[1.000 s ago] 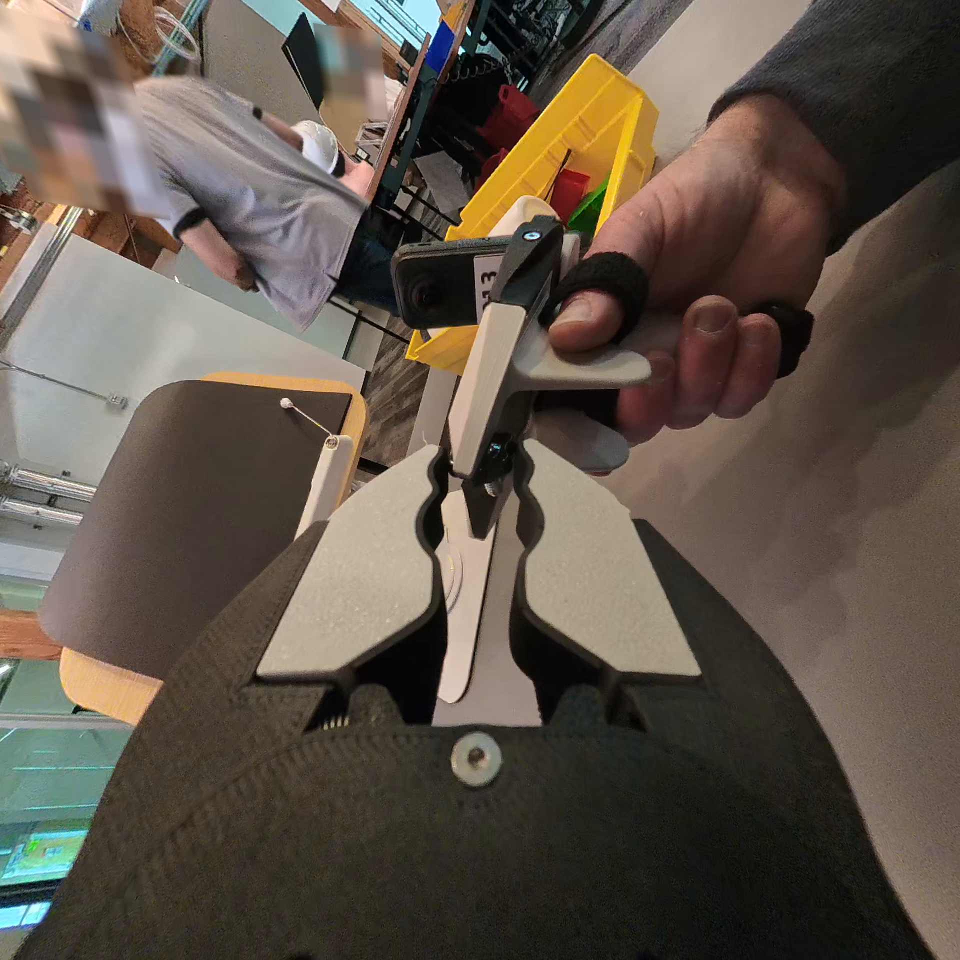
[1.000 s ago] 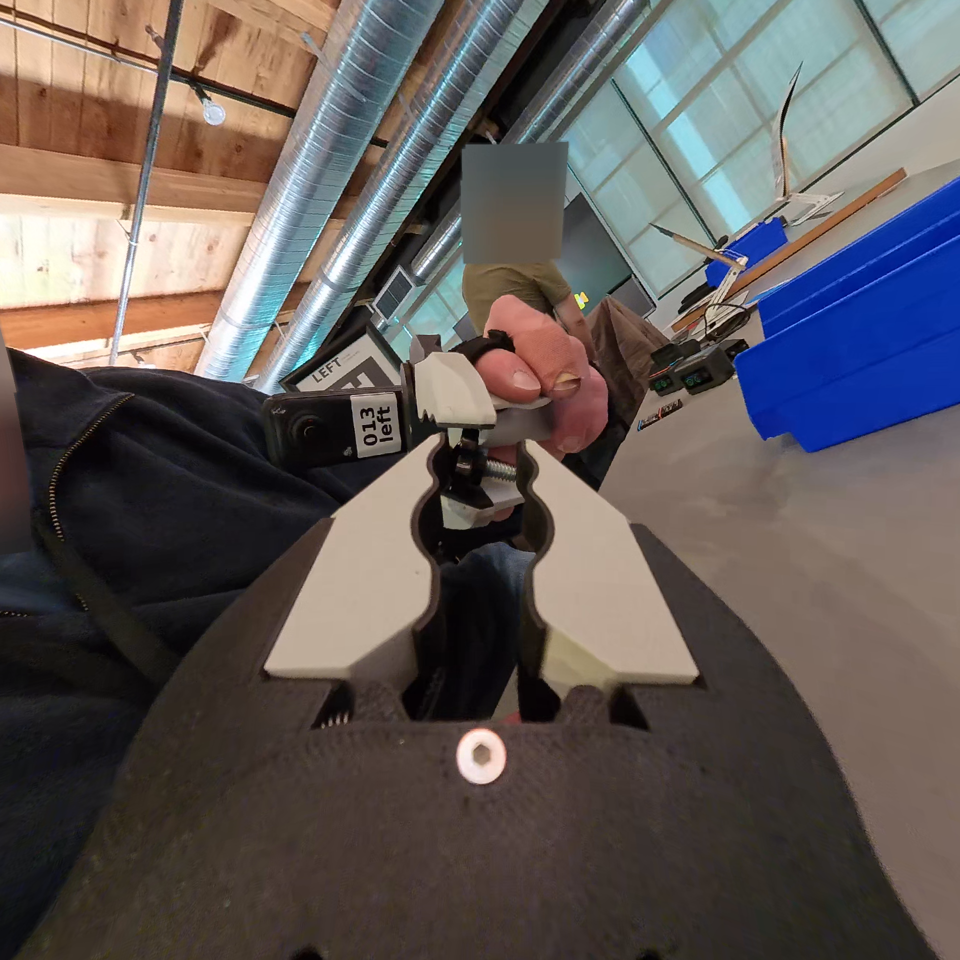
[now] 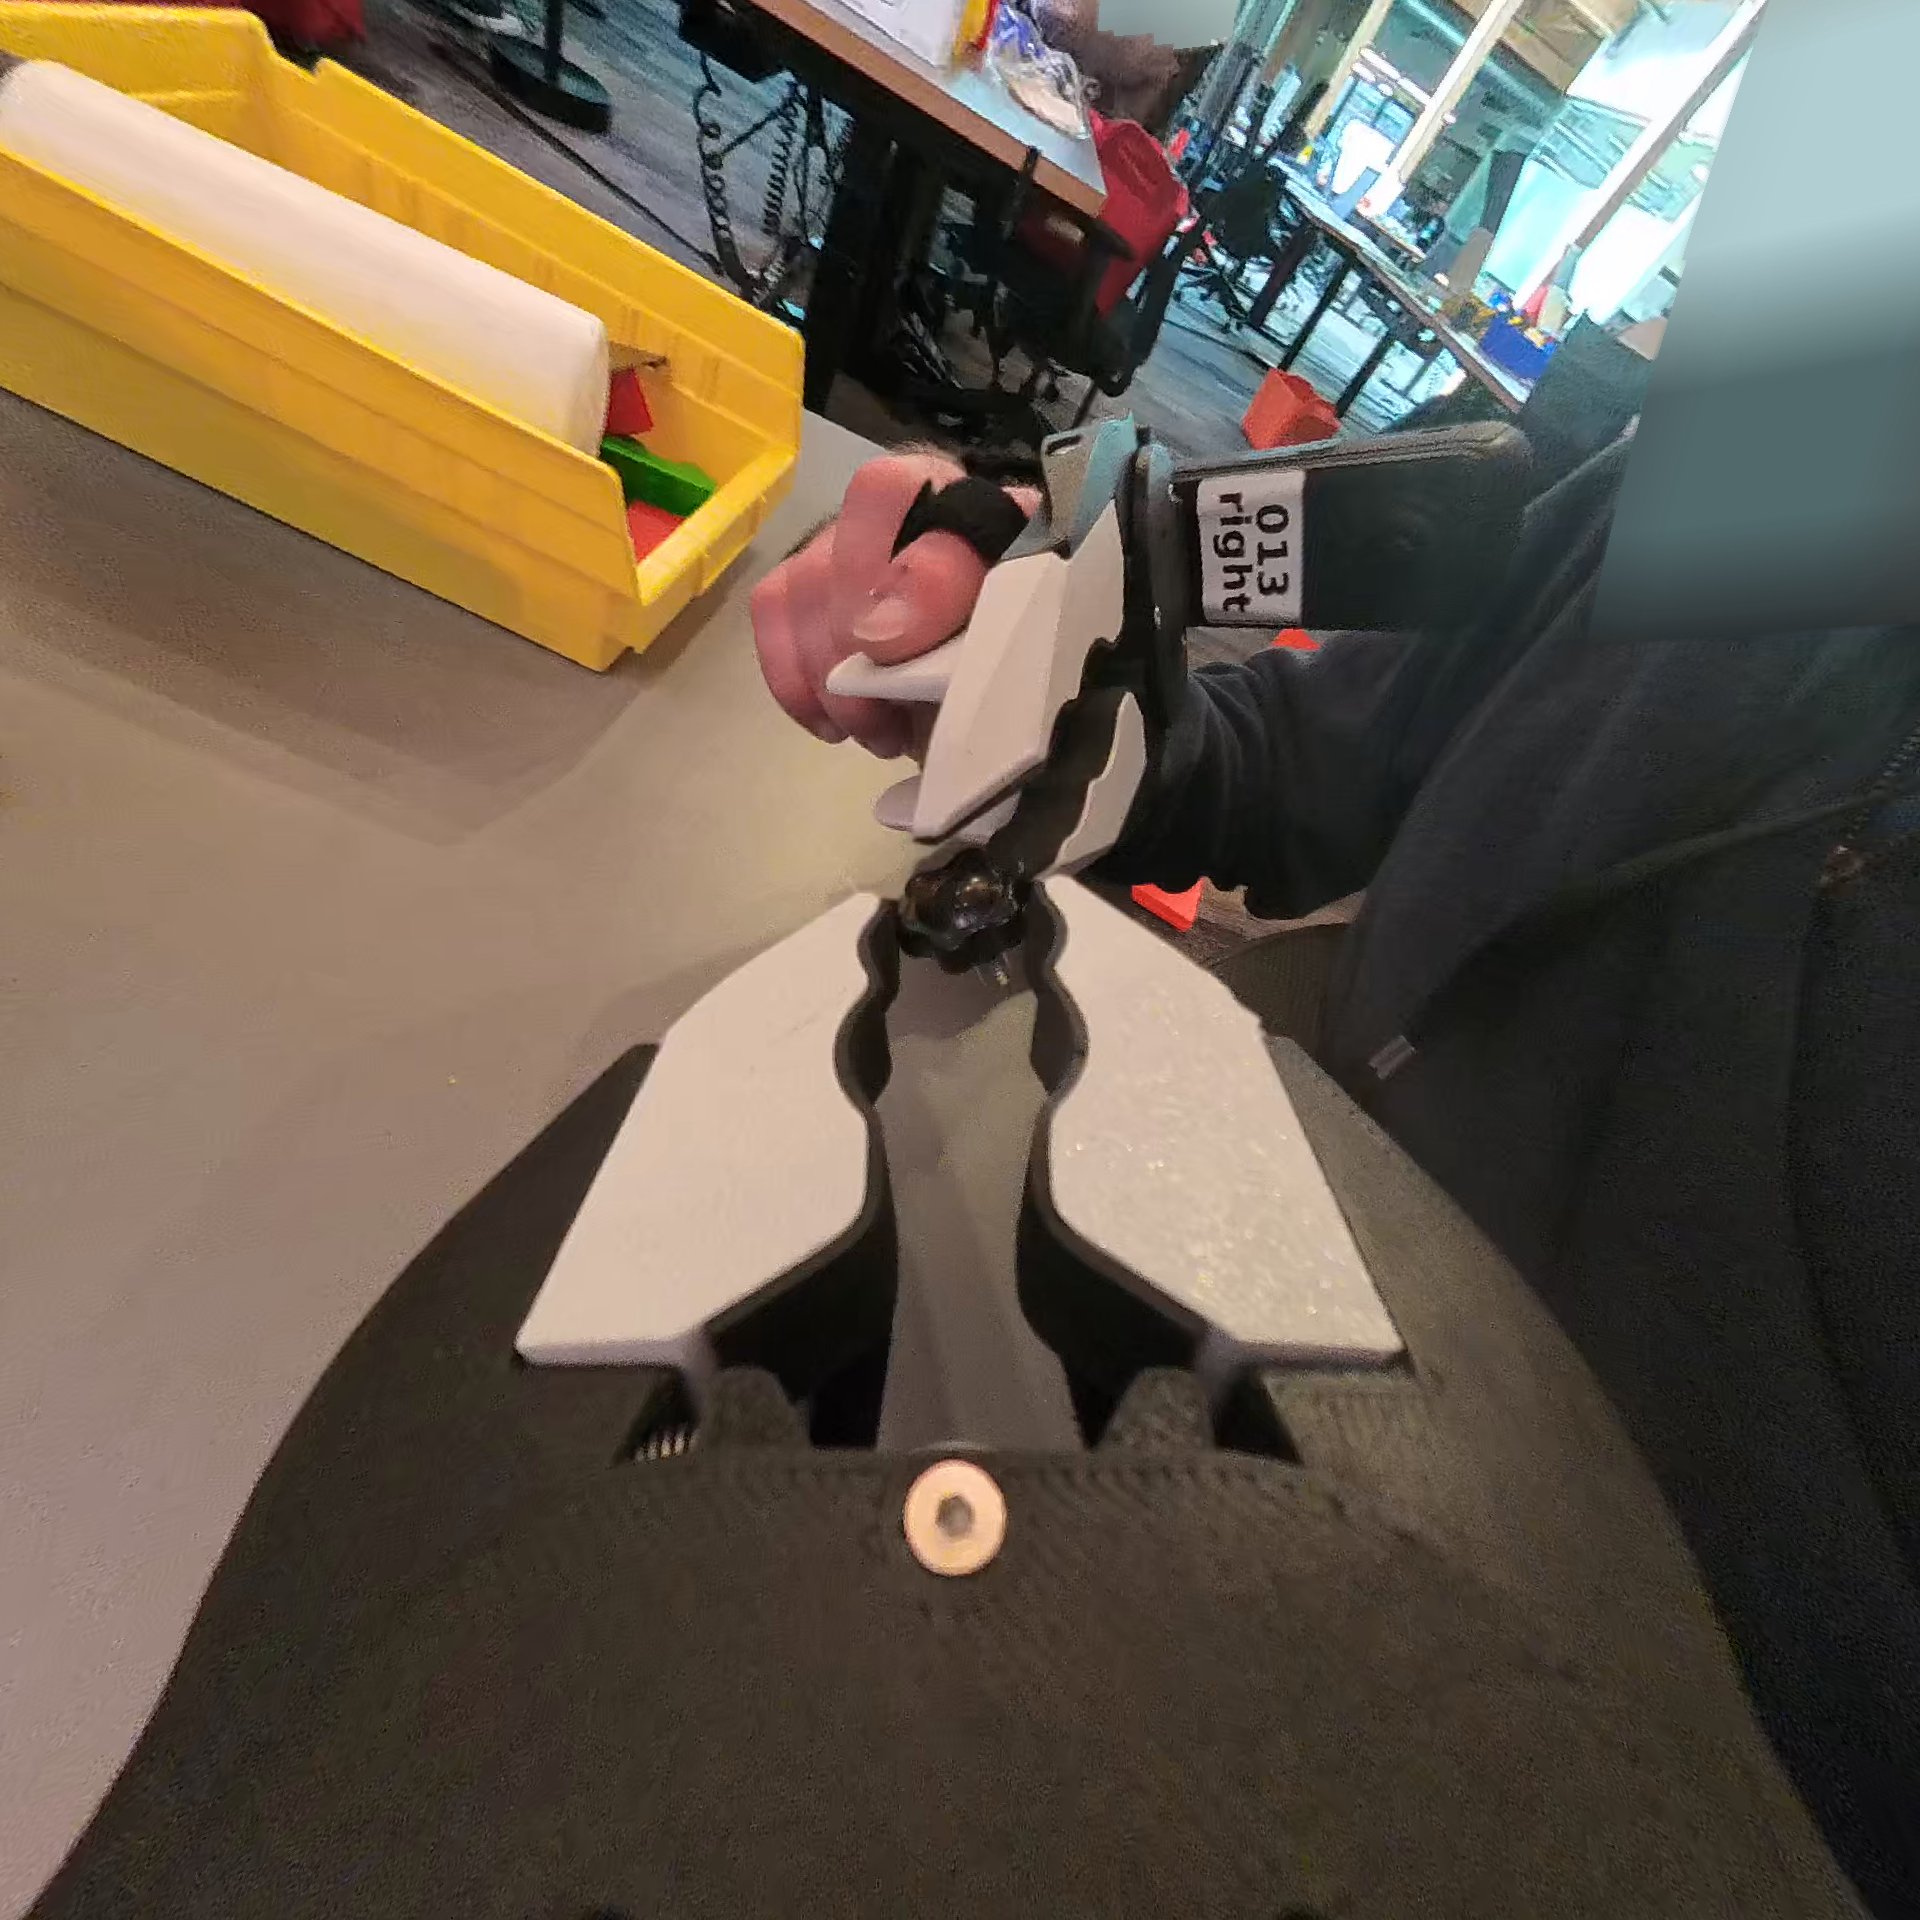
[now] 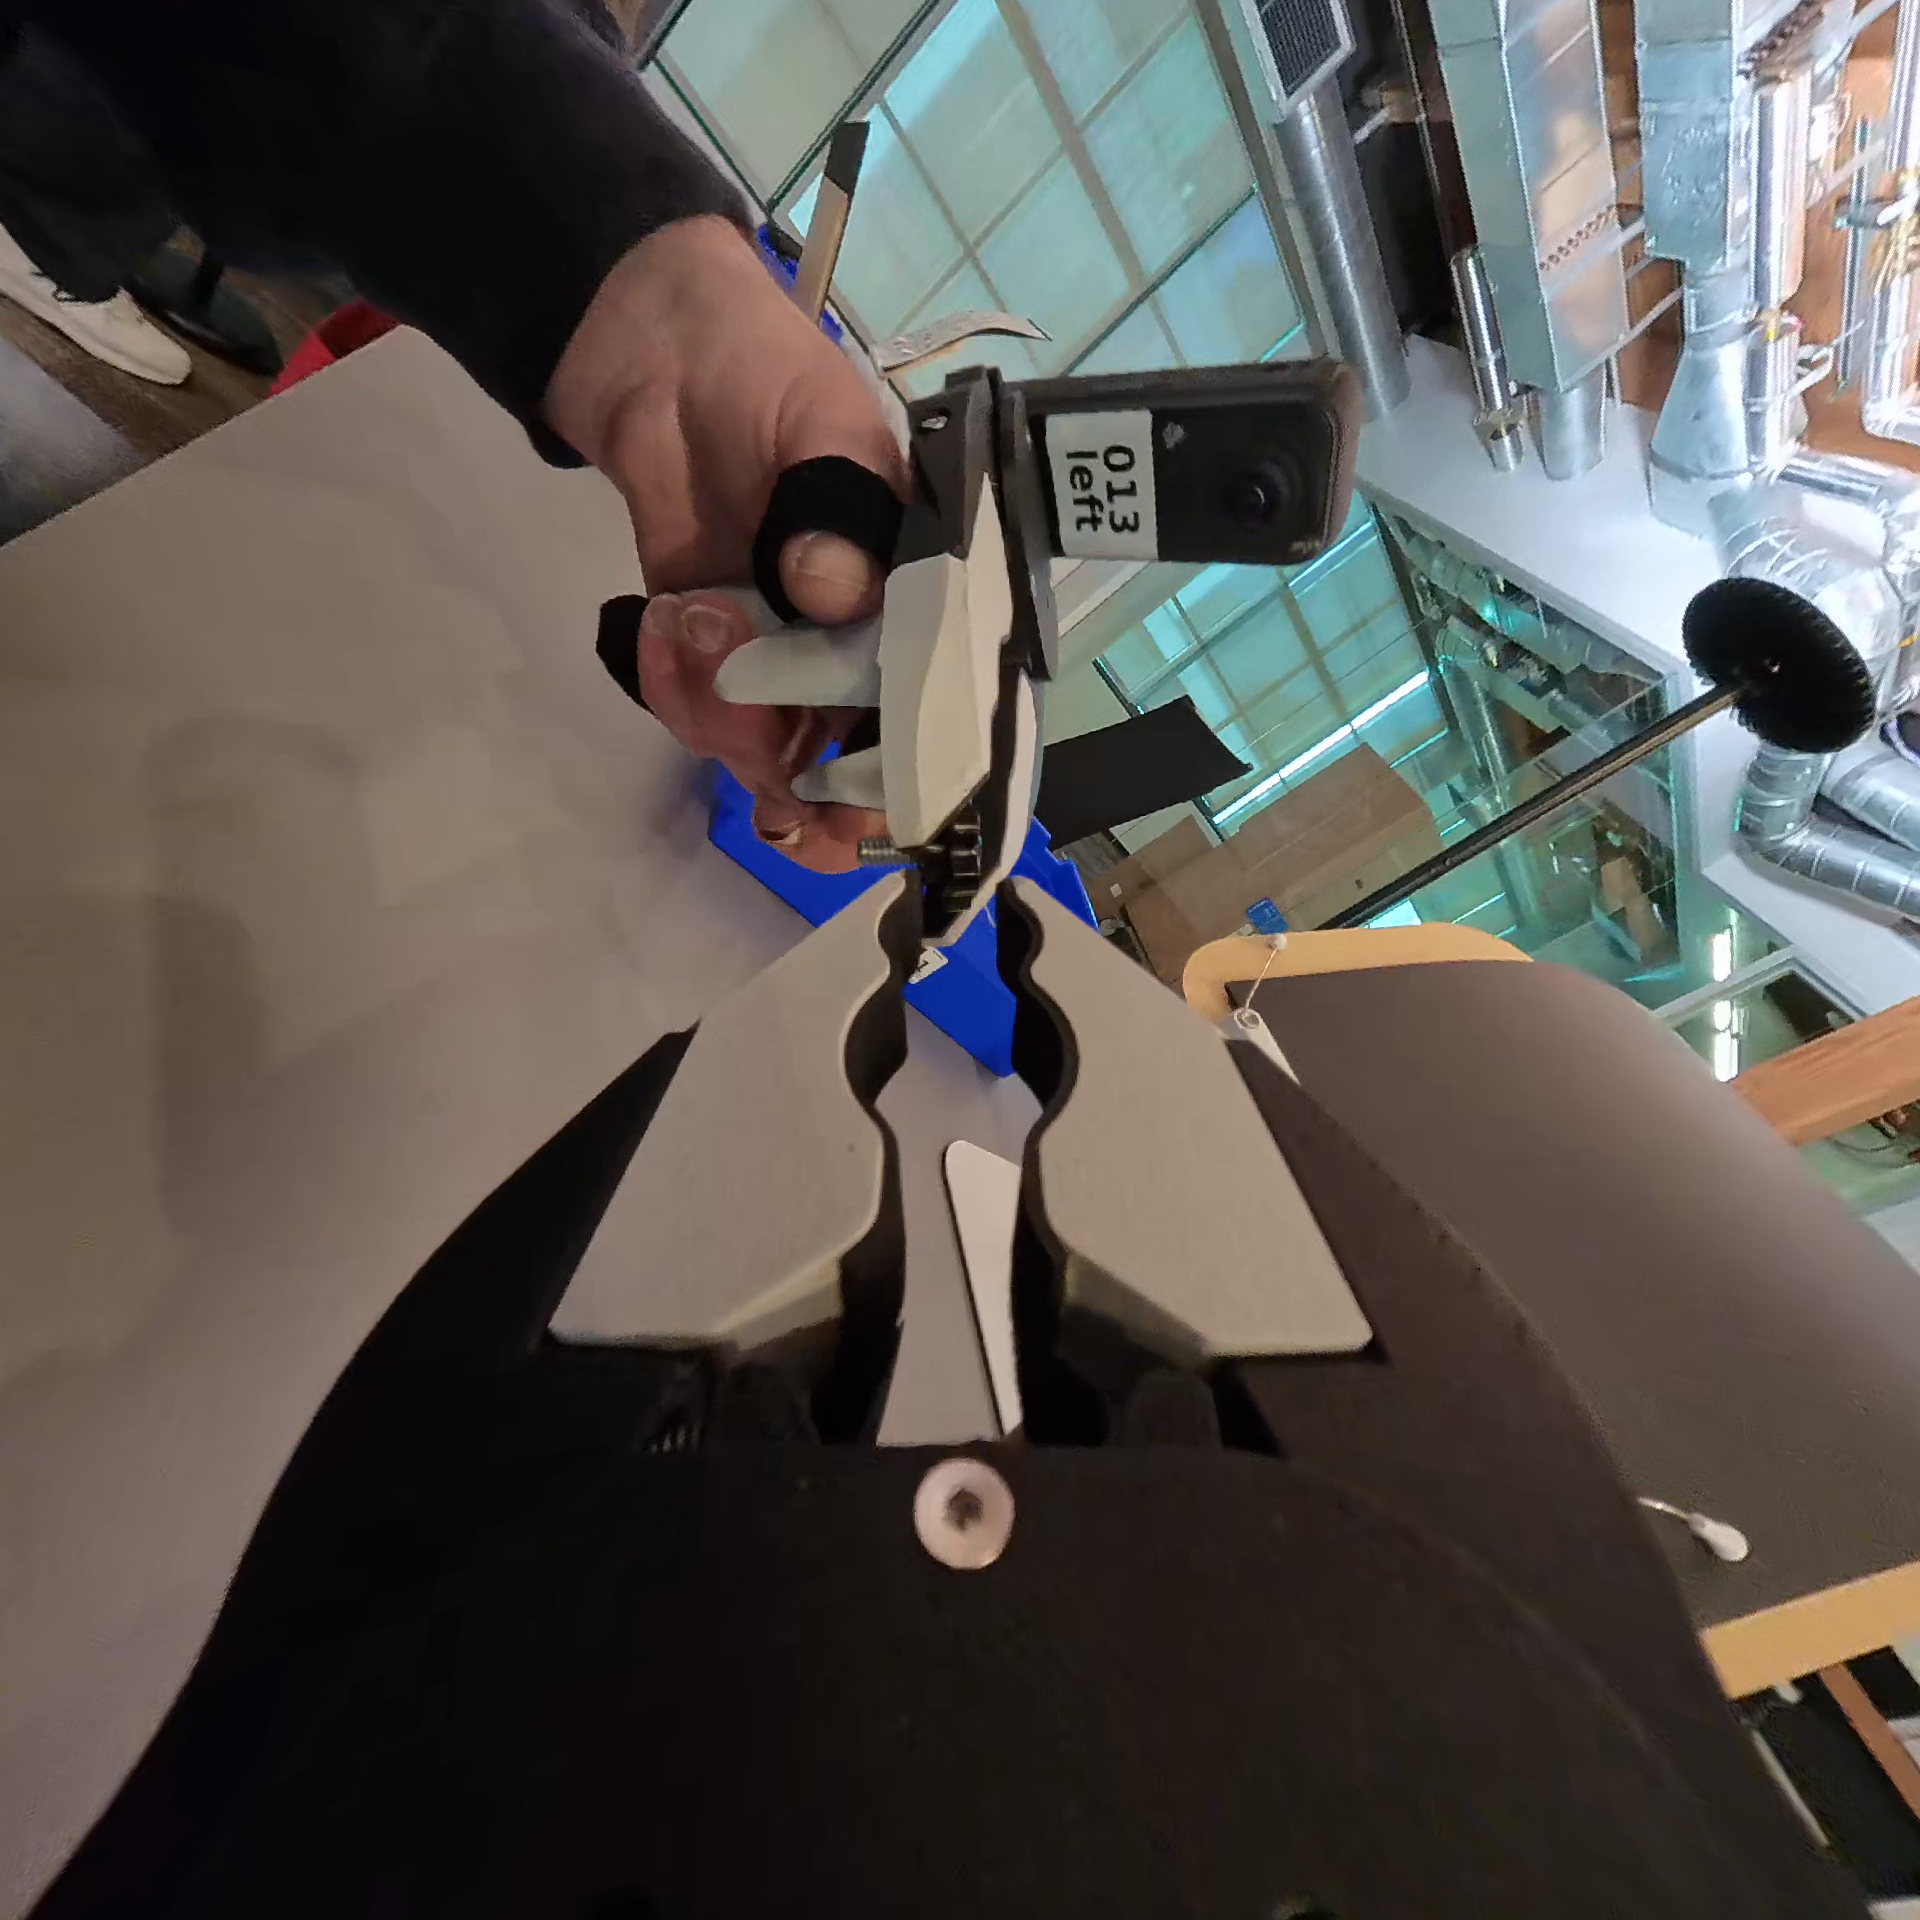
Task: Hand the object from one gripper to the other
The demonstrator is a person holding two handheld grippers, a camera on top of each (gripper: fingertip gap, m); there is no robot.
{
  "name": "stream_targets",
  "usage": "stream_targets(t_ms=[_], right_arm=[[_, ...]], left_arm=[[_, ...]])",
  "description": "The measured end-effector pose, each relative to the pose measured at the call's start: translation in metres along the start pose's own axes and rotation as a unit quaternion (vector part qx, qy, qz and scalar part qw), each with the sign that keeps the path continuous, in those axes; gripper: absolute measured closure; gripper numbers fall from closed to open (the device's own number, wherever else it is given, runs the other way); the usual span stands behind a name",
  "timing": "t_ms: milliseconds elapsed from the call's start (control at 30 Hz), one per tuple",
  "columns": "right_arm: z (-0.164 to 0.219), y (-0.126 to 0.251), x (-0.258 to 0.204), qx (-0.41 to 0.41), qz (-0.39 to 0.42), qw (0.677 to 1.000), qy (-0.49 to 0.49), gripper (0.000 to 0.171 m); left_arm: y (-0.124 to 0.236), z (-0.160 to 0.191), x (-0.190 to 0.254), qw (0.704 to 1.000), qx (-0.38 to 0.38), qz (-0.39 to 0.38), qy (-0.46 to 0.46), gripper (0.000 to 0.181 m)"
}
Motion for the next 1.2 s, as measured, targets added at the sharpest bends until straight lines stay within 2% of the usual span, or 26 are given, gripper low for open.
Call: stream_targets(t_ms=[267, 367, 533, 600, 733, 833, 900, 1000, 1100, 1200], right_arm=[[0.000, -0.002, -0.009, -0.005, -0.042, 0.999, 0.011, 0.164], [-0.001, -0.002, -0.008, -0.006, -0.046, 0.999, -0.015, 0.165], [0.001, -0.002, 0.002, 0.016, -0.027, 0.994, -0.108, 0.165], [0.003, -0.003, 0.007, 0.032, -0.020, 0.986, -0.164, 0.165], [0.014, -0.001, 0.021, 0.076, -0.017, 0.942, -0.327, 0.165], [0.028, 0.001, 0.030, 0.105, -0.016, 0.894, -0.435, 0.165], [0.032, 0.001, 0.032, 0.110, -0.014, 0.882, -0.457, 0.165], [0.035, 0.000, 0.032, 0.114, -0.016, 0.869, -0.482, 0.165], [0.039, -0.003, 0.030, 0.118, -0.030, 0.844, -0.522, 0.165], [0.046, -0.005, 0.029, 0.122, -0.044, 0.813, -0.568, 0.165]], left_arm=[[-0.001, 0.007, 0.000, 0.998, -0.048, 0.031, 0.013, 0.159], [-0.001, 0.007, -0.001, 0.998, -0.051, 0.033, 0.015, 0.158], [0.002, 0.000, -0.001, 1.000, -0.022, 0.013, -0.007, 0.158], [0.001, -0.004, 0.000, 0.999, -0.008, -0.018, -0.036, 0.149], [0.005, -0.009, 0.004, 0.981, 0.031, -0.129, -0.139, 0.142], [0.004, -0.005, 0.008, 0.930, -0.015, -0.242, -0.277, 0.141], [0.001, -0.007, 0.012, 0.885, -0.027, -0.303, -0.352, 0.140], [-0.003, -0.011, 0.012, 0.820, -0.060, -0.389, -0.416, 0.141], [-0.005, -0.016, 0.015, 0.762, -0.070, -0.436, -0.474, 0.143], [-0.011, -0.016, 0.019, 0.686, -0.105, -0.458, -0.555, 0.152]])
Point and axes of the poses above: each gripper's, where its closed fingertips meet, y back along the fingers, z out of its underside, x = y × z across the jaws, the point moved 7 cm from there along y, back along the fingers, and after that the axes turned 5 degrees about -y, right-handed, at the moved point
